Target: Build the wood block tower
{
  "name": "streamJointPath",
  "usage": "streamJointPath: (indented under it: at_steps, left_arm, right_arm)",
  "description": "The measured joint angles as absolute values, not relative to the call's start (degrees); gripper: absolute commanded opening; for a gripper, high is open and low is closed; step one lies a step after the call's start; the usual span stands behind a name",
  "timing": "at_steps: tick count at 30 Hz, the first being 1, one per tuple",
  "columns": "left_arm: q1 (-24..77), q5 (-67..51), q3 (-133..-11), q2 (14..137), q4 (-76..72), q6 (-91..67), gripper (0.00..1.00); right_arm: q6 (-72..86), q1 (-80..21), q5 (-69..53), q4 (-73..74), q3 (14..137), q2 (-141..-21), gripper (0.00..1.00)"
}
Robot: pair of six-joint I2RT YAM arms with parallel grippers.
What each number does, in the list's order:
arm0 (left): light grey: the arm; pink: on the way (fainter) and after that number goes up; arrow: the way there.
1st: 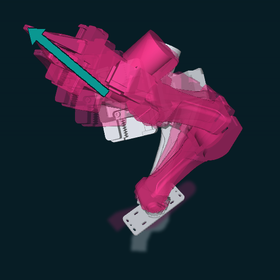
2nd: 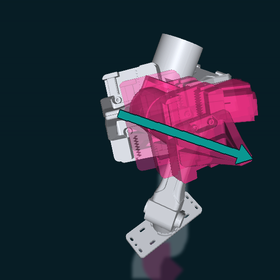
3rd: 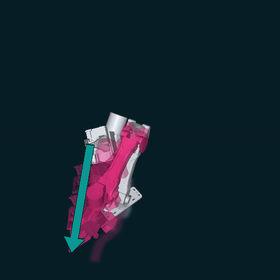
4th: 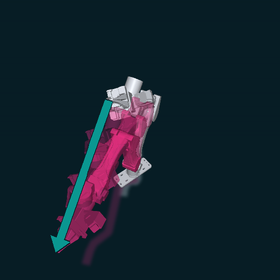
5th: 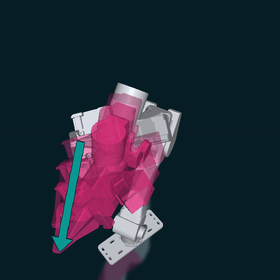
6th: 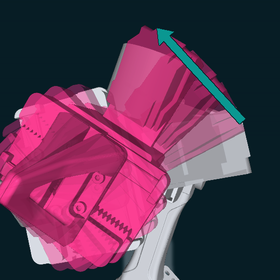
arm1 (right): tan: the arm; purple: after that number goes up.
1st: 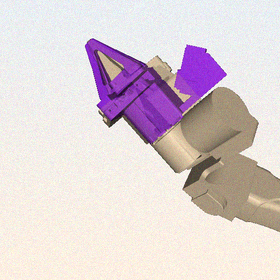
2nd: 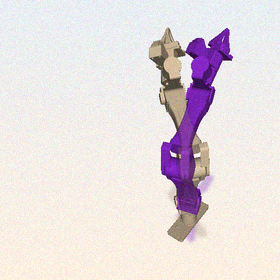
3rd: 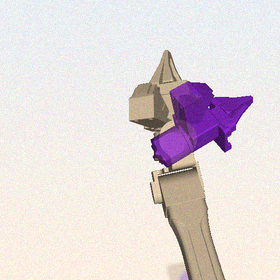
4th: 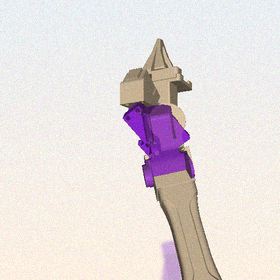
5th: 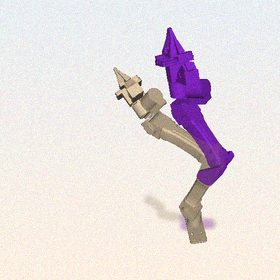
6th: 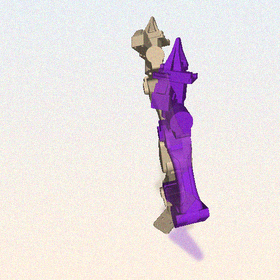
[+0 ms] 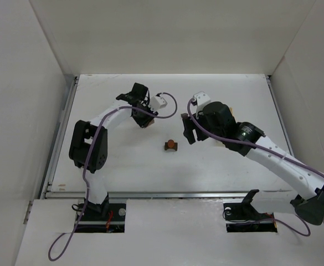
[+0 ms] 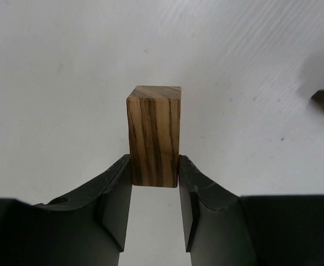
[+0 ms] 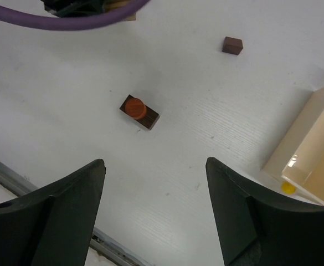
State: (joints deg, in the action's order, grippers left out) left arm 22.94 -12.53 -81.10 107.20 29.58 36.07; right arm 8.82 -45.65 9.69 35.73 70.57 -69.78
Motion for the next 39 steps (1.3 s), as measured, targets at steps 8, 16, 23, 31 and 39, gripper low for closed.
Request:
streamJointPath:
  at_steps: [8, 16, 23, 31, 39]
  left_arm:
    - [28.29, -16.19, -90.61, 103.53, 37.87, 40.97, 0.00]
    - [35.66, -17.93, -90.32, 101.58, 45.15, 44.16, 0.00]
    - [39.38, -14.04, -85.89, 99.07, 43.29, 42.92, 0.00]
    - [41.93, -12.29, -83.24, 98.91, 40.21, 40.71, 0.00]
    - [44.64, -11.73, -82.48, 98.96, 37.76, 40.18, 0.00]
  right_arm:
    - [8.99, -42.48, 11.16, 35.86, 69.25, -66.46, 0.80]
    - [9.02, -40.91, 11.40, 36.67, 68.40, -63.20, 0.80]
    - [9.04, -40.93, 10.15, 38.65, 68.38, -62.06, 0.80]
    - [9.19, -40.93, 10.02, 39.51, 67.44, -60.86, 0.80]
    - [9.23, -40.93, 9.61, 39.57, 67.44, -60.75, 0.80]
